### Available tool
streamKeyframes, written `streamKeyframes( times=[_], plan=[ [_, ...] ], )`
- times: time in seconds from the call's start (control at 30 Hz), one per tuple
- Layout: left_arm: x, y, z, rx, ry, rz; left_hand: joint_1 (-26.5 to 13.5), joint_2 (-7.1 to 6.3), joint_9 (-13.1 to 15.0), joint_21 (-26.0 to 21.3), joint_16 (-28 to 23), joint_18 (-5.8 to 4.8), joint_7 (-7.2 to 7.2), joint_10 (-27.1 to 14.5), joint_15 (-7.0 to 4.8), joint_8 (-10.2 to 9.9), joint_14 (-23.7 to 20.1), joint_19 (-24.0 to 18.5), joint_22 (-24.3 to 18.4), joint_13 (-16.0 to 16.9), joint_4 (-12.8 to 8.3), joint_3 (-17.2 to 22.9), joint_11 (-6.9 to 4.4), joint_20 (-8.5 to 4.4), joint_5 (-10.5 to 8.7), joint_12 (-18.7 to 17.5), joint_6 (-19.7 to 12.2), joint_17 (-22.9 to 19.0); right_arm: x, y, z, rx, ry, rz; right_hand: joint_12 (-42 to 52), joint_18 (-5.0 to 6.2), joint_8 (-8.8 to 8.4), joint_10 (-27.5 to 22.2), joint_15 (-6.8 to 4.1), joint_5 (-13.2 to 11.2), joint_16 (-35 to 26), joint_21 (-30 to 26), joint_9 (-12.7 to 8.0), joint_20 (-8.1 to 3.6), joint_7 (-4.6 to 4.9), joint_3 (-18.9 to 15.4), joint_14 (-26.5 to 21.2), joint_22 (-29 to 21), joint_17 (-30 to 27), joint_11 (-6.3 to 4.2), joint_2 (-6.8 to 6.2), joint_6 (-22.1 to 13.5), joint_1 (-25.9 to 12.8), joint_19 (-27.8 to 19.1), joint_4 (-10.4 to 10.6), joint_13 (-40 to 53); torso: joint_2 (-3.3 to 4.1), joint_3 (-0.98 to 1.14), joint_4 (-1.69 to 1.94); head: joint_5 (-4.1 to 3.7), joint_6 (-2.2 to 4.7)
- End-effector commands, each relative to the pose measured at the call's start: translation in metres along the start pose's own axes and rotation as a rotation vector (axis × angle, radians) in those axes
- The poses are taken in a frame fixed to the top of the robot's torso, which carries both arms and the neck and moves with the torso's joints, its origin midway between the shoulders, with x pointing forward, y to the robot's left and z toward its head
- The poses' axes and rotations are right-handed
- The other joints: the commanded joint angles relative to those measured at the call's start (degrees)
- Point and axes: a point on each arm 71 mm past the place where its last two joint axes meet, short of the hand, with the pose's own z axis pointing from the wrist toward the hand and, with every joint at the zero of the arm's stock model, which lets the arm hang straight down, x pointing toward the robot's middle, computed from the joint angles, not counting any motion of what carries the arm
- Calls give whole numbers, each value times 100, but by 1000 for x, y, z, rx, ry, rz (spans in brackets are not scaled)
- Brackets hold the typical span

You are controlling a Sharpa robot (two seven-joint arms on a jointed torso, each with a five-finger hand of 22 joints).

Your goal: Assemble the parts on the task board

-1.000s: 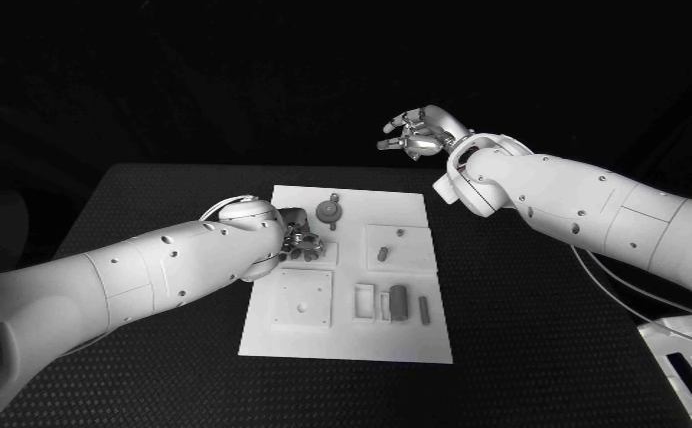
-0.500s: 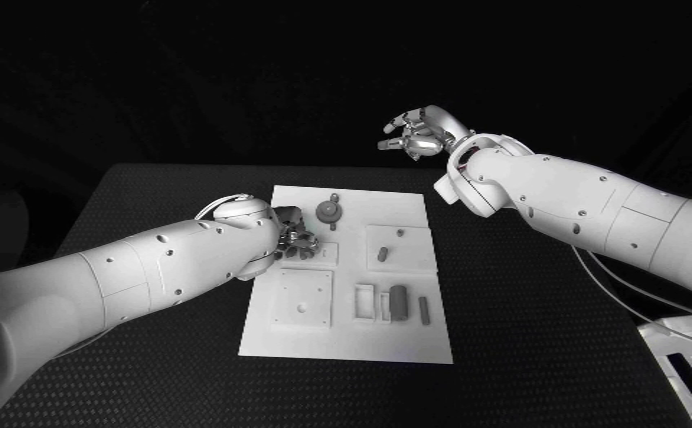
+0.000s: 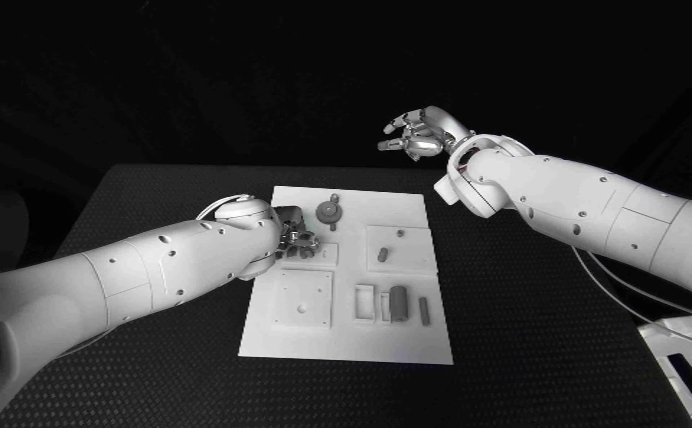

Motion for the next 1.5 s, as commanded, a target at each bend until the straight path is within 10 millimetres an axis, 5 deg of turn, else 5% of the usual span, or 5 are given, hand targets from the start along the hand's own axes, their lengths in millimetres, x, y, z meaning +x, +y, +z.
streamKeyframes(
  times=[0.03,1.5],
  plan=[
    [2,0,0,1,-8,10,244,320,-2,28,23,-80,-103,-37,-51,-7,-30,26,112,-6,-109,71,-3,-24,-29,25,242,-7,1,1,0,-6,10,2,25,76,33,-867,-4,-11,38,-24,-6,17,37,-13,-36,9,-8,89,19,13,-45,-32,14,-10,1,-1,2,-6,-1],
    [0,-5,-2,33,-79,89,295,338,3,30,37,-81,-100,-42,-47,-23,-35,22,111,-19,-139,70,0,-20,-134,30,238,-34,1,1,0,-5,13,3,27,76,35,-867,-4,-12,40,-24,-11,17,38,-16,-37,10,-11,89,19,11,-56,-32,23,-14,1,-4,2,-6,-15]
  ],
)
